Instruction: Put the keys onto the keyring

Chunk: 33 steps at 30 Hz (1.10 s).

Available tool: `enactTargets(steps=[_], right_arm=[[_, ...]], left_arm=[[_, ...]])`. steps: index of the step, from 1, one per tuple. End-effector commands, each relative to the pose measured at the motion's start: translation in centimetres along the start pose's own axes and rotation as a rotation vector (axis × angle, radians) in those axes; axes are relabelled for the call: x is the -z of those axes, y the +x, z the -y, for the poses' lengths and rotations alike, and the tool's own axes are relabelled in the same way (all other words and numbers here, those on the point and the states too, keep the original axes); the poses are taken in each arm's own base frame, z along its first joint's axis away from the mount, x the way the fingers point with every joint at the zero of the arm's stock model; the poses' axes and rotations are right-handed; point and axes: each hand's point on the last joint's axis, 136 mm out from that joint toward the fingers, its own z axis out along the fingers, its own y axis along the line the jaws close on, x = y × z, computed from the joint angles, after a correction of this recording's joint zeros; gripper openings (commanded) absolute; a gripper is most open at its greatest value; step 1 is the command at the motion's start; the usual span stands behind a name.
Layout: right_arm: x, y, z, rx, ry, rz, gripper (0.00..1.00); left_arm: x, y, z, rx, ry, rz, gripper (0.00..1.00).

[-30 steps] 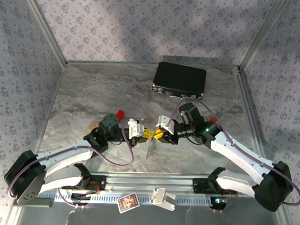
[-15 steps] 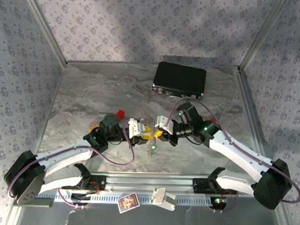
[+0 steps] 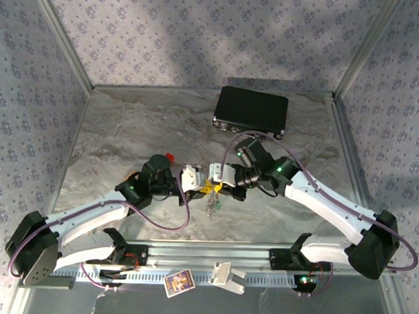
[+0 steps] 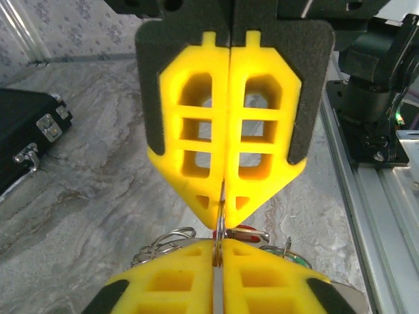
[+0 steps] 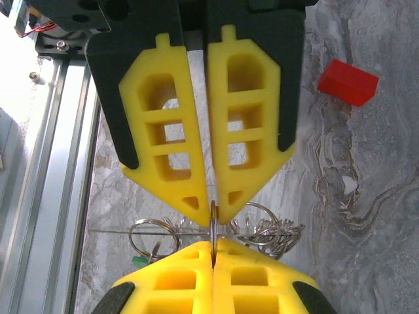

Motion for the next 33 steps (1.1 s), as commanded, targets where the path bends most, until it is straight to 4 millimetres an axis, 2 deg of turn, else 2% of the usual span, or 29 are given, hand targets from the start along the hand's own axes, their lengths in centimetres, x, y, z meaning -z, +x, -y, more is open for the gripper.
enactTargets(steps=[1,4,6,9,16,26,30,33], right_arm=[[0.8,-1.1,-0.4,0.03,-0.015,0.015,0.0],[1.1,-1.6,-0.4,0.016,-0.01,0.06,0.0],[1.2,-1.6,-0.3,-0.003,-0.004,0.088,0.0],[1.6,-1.6,0.2,-0.046,0.02,0.154,0.24],[1.9,-0.9,0.9,-0.152,0.043,0.312,0.31],[1.0,-1.2,0.9,-0.168,0.01,0.36,0.28],[0.9,-1.3,1.0,-0.164,0.008,0.36,0.22],[0.9,-1.5,1.0,-0.16,0.007,0.363,0.1]], left_arm=[[0.0,-1.5,0.1,-0.033,0.025,0.029,0.08],[0.0,-1.5,0.3,-0.03,0.03,0.037,0.07],[0.0,-1.7,0.5,-0.026,0.038,0.051,0.02],[0.0,-2.0,0.4,-0.017,0.03,0.088,0.0],[0.4,-2.7,-0.1,0.035,-0.027,0.228,0.0],[0.9,-2.9,0.0,0.039,-0.045,0.275,0.0],[1.0,-3.1,0.0,0.039,-0.046,0.283,0.0],[1.0,-3.1,-0.1,0.043,-0.045,0.286,0.0]])
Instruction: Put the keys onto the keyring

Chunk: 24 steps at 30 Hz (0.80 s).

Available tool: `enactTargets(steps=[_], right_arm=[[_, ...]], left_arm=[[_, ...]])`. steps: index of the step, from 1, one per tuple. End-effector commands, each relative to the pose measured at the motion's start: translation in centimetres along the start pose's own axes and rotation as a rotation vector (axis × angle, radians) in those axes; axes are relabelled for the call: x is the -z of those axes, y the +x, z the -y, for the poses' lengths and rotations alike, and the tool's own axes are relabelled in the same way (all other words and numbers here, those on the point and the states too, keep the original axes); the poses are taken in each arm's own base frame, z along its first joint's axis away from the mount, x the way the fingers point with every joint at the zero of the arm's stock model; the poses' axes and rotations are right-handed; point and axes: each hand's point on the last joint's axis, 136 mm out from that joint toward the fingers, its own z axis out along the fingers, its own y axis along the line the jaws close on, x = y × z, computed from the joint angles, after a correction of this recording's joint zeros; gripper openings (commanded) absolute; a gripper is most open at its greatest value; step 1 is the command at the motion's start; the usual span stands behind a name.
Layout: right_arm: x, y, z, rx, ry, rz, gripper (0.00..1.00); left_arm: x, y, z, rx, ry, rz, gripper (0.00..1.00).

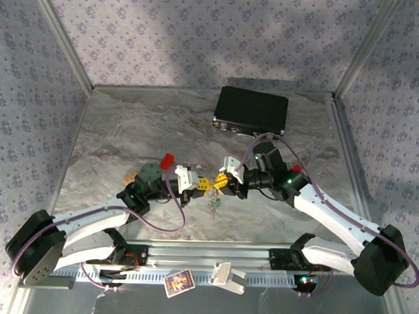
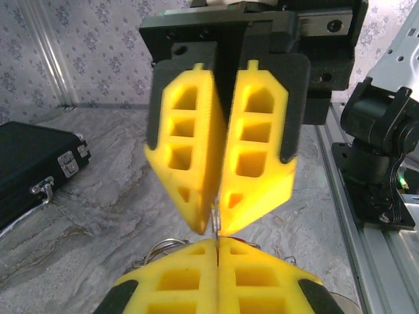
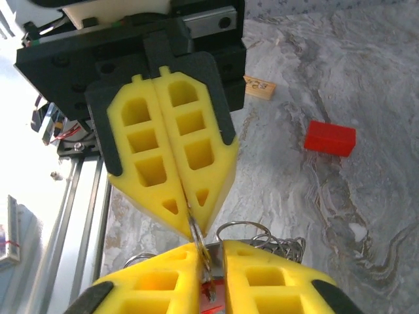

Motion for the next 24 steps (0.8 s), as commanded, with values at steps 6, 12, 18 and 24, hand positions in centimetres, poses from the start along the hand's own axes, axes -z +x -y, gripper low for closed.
enactTargets(steps=[6,12,18,24], right_arm=[[0.2,-0.9,-0.2,0.039,-0.009,-0.025,0.0],[0.2,-0.2,-0.1,0.11,0.014,-0.172,0.0],[0.3,0.4,-0.3,0.15,0.003,-0.272,0.0],[-0.2,0.0,-0.7,0.181,-0.001,-0.282,0.0]], left_arm=[[0.0,-0.8,-0.9,0.006,-0.047,-0.003,0.21],[-0.1,-0.4,-0.8,-0.02,-0.038,-0.068,0.27],[-0.1,-0.7,-0.4,-0.052,-0.011,-0.095,0.2],[-0.3,-1.0,-0.1,-0.077,0.023,-0.101,0.15]])
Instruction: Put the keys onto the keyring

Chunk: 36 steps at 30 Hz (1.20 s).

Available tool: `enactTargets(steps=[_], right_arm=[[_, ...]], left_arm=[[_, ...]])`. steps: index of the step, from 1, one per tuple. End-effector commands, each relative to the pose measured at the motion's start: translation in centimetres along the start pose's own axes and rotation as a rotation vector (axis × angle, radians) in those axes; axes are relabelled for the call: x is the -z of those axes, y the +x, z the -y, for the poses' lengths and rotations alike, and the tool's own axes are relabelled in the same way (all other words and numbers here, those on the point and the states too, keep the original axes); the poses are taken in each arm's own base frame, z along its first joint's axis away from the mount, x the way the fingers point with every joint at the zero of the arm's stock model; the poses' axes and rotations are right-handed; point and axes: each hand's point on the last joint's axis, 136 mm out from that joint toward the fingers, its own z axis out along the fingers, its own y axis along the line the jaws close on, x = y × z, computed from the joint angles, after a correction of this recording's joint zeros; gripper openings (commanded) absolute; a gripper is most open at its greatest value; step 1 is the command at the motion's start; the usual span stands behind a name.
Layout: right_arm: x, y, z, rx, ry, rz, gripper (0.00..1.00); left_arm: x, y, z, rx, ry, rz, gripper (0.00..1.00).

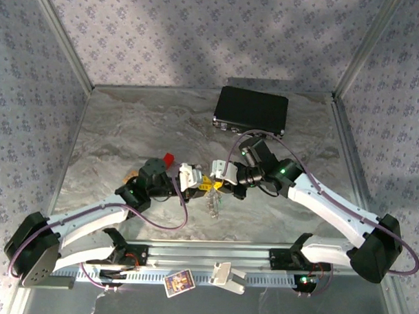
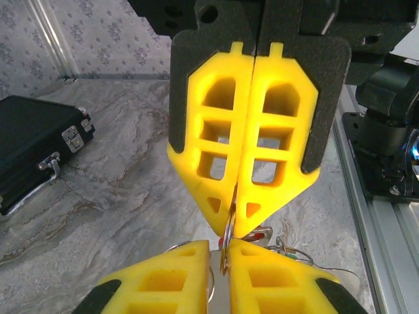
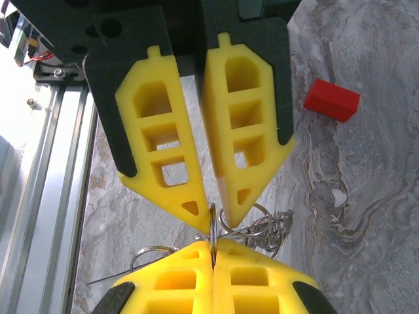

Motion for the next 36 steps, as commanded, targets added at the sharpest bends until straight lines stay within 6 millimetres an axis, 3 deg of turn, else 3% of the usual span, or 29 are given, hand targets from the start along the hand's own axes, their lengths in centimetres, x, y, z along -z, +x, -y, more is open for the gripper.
enactTargets(steps=[1,4,7,11,13,25,36], right_arm=[[0.3,-0.7,-0.2,0.037,-0.005,-0.015,0.0],[0.2,-1.0,-0.4,0.042,-0.007,-0.013,0.0],[0.5,-1.2,-0.4,0.021,-0.005,0.014,0.0],[1.1,-1.0,-0.1,-0.047,-0.005,0.1,0.22],[1.4,-0.7,0.0,-0.092,-0.012,0.146,0.24],[0.3,-0.2,0.0,-0.159,-0.03,0.223,0.29],[0.2,-0.8,-0.1,-0.156,-0.052,0.249,0.25]], left_arm=[[0.0,-1.8,0.5,-0.05,0.036,0.03,0.15],[-0.1,-2.1,0.7,-0.058,0.05,0.041,0.13],[0.0,-2.3,0.8,-0.062,0.052,0.054,0.04],[0.3,-2.1,0.9,-0.055,0.045,0.074,0.0],[0.4,-2.1,0.8,-0.043,0.032,0.101,0.0],[1.2,-2.7,0.7,0.025,-0.007,0.229,0.0],[1.3,-2.9,1.4,0.02,0.029,0.246,0.0]])
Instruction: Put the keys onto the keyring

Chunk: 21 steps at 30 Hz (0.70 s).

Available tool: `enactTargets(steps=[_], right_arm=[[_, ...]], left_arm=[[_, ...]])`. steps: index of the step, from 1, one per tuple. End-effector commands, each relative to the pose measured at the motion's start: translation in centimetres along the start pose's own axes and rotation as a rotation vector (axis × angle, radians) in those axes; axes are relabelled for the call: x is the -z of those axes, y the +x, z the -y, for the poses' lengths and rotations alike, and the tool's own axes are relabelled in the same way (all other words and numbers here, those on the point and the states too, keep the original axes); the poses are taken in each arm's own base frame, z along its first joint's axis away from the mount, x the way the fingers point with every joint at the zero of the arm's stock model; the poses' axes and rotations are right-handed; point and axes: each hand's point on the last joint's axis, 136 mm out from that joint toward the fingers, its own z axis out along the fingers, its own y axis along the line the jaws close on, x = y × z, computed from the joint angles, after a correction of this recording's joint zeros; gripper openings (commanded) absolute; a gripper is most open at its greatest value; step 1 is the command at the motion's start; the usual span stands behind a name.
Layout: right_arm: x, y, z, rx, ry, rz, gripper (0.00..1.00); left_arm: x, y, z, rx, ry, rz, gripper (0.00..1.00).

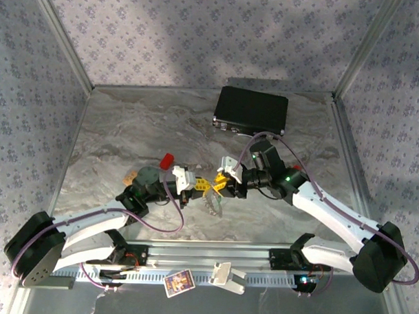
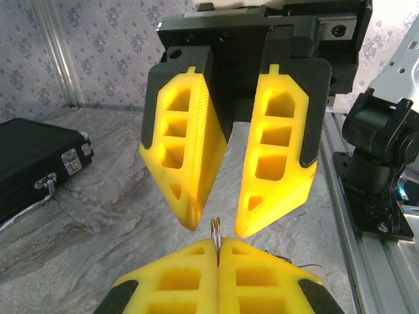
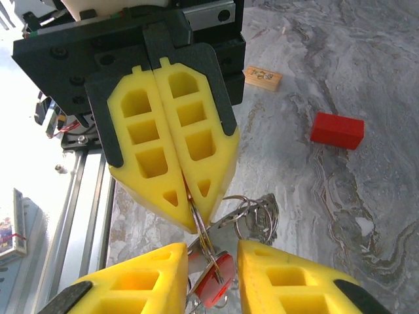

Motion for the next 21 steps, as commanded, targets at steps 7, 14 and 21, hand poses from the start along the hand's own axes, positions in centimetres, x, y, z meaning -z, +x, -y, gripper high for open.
enactTargets(steps=[7,14,21], right_arm=[[-0.2,-0.4,-0.7,-0.009,-0.051,0.02,0.16],[-0.1,-0.8,-0.9,0.001,-0.062,0.027,0.01],[0.7,0.1,-1.1,0.037,-0.052,-0.08,0.0]], left_arm=[[0.3,-2.7,1.1,-0.046,0.052,0.096,0.0],[0.3,-2.7,1.2,-0.052,0.058,0.096,0.0],[-0.1,-1.0,0.2,-0.046,0.013,-0.034,0.14]])
